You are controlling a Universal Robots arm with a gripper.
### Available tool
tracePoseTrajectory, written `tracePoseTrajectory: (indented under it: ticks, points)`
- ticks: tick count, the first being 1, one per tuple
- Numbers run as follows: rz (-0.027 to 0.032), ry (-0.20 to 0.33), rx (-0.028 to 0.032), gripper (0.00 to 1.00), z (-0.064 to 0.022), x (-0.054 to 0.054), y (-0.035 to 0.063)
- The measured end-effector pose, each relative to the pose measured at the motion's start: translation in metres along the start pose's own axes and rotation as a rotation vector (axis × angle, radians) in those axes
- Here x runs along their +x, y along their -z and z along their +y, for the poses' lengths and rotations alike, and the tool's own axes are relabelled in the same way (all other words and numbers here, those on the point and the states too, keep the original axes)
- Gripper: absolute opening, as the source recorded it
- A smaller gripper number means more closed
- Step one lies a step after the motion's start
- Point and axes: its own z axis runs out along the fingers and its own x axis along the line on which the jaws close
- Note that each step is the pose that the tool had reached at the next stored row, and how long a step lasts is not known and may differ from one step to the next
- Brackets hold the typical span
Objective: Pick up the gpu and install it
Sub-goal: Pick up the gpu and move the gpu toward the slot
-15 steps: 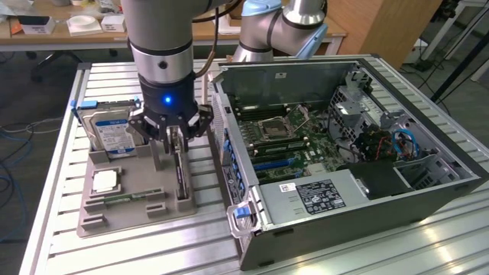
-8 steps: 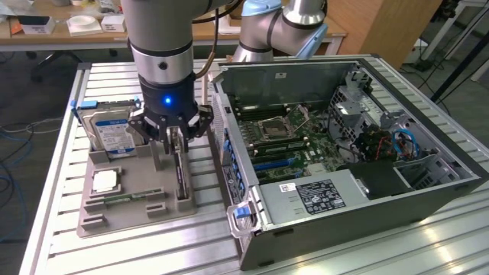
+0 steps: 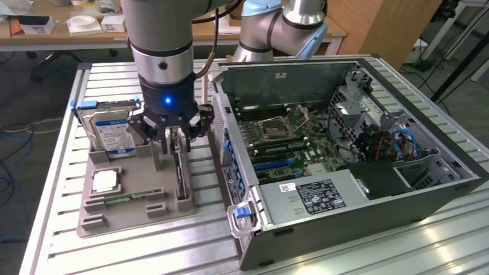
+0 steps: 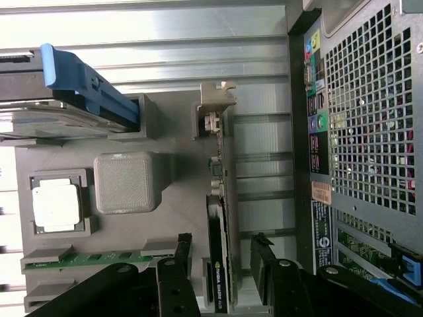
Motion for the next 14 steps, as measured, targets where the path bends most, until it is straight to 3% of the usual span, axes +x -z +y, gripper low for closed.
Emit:
tracePoseTrajectory:
  ticks: [14]
  points:
    - [-0.0001, 0.000, -0.0001, 0.49, -0.0005, 0.000, -0.0107]
